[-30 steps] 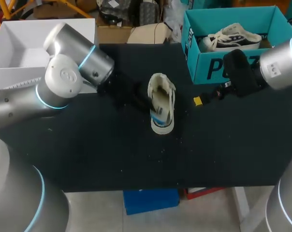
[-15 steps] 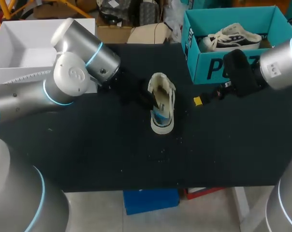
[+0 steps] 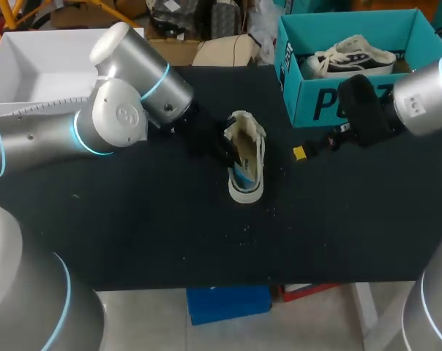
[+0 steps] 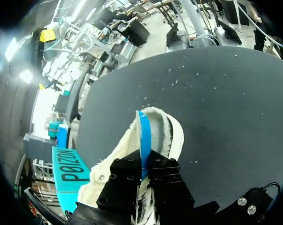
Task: Take the shoe out of the shoebox, open the shoe tongue, remove and reinsert the insole, then place the shoe into the shoebox
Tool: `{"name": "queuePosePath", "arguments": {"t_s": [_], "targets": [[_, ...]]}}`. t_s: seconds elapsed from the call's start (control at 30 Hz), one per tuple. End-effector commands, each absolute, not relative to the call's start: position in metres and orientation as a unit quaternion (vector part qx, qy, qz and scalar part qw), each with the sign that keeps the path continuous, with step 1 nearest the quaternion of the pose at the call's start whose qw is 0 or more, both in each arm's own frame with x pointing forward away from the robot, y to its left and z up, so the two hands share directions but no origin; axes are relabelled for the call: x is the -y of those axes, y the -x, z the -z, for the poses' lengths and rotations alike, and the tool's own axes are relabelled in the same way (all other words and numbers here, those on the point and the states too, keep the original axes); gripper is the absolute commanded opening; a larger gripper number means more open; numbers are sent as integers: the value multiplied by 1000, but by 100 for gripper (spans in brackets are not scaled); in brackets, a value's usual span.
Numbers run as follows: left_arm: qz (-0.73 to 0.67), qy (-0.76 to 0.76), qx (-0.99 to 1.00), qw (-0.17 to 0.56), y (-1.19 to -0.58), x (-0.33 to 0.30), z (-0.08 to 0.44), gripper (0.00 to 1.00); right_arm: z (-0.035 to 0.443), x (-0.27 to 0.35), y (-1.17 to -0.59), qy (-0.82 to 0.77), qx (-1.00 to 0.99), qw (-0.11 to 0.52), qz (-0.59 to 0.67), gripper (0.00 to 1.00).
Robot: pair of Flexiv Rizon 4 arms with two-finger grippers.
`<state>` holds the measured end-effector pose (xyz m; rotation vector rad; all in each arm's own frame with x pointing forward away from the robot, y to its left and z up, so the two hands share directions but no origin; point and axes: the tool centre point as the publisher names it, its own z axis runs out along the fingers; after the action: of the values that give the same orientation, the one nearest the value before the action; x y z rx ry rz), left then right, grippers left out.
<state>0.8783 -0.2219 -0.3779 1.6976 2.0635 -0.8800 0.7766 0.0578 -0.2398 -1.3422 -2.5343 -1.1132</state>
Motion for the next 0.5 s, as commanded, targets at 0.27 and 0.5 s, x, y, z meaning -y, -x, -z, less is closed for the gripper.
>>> {"name": "queuePosePath", "arguments": {"t_s": [0.27,0.5], "targets": [[262,-609,-740,113,-876,236,395,0,240,-59,-777,437,824,32,360,100],[264,-609,-742,92,-867,231,393,31,240,-59,-777,437,824,32,360,100]]}}
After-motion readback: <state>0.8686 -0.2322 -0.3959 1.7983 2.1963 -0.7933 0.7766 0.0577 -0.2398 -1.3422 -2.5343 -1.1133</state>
